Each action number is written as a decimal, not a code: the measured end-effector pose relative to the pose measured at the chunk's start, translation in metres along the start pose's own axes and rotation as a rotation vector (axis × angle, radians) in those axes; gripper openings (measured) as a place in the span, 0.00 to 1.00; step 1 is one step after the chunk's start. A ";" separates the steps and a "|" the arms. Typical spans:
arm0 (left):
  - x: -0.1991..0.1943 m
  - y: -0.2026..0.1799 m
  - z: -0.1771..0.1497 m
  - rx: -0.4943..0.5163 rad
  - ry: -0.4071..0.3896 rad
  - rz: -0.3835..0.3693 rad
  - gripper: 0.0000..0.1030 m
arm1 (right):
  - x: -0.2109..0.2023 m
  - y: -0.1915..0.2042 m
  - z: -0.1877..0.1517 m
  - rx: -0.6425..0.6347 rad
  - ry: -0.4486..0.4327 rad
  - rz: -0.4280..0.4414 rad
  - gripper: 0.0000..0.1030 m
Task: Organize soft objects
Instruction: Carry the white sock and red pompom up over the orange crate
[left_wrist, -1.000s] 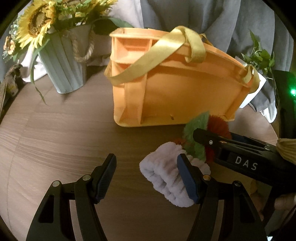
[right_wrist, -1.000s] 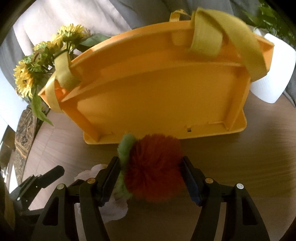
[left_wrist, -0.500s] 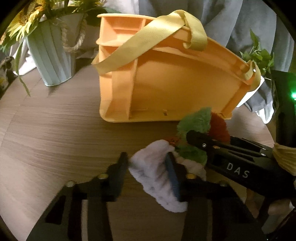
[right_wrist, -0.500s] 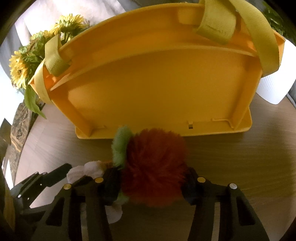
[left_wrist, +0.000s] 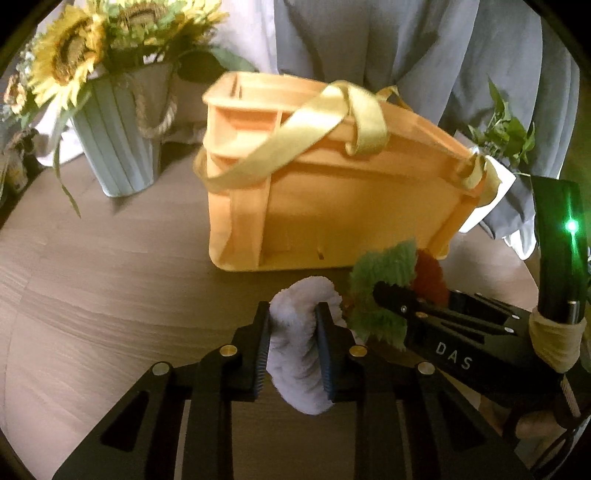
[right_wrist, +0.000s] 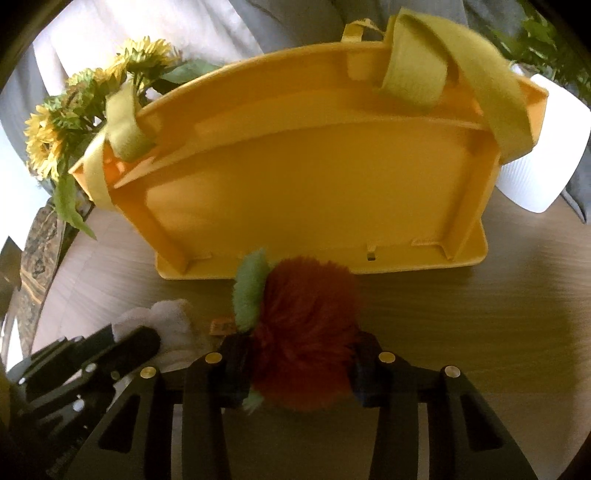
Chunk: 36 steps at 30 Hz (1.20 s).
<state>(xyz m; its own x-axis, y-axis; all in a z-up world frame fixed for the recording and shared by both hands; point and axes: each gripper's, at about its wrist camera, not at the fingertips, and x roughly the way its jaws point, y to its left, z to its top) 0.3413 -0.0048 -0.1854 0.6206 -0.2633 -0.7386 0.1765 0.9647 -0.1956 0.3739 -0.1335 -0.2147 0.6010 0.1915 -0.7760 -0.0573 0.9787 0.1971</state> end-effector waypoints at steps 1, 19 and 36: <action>-0.002 -0.001 0.001 0.001 -0.005 0.002 0.23 | -0.003 0.001 0.000 0.001 -0.005 -0.001 0.41; -0.061 -0.005 0.014 0.030 -0.136 0.002 0.23 | -0.072 0.010 0.001 -0.001 -0.124 -0.019 0.41; -0.121 -0.016 0.035 0.085 -0.304 -0.019 0.23 | -0.132 0.030 0.023 -0.009 -0.286 -0.039 0.41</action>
<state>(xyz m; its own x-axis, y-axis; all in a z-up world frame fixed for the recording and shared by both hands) 0.2900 0.0116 -0.0706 0.8145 -0.2846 -0.5056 0.2460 0.9586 -0.1434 0.3110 -0.1313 -0.0921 0.8032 0.1266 -0.5821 -0.0362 0.9857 0.1644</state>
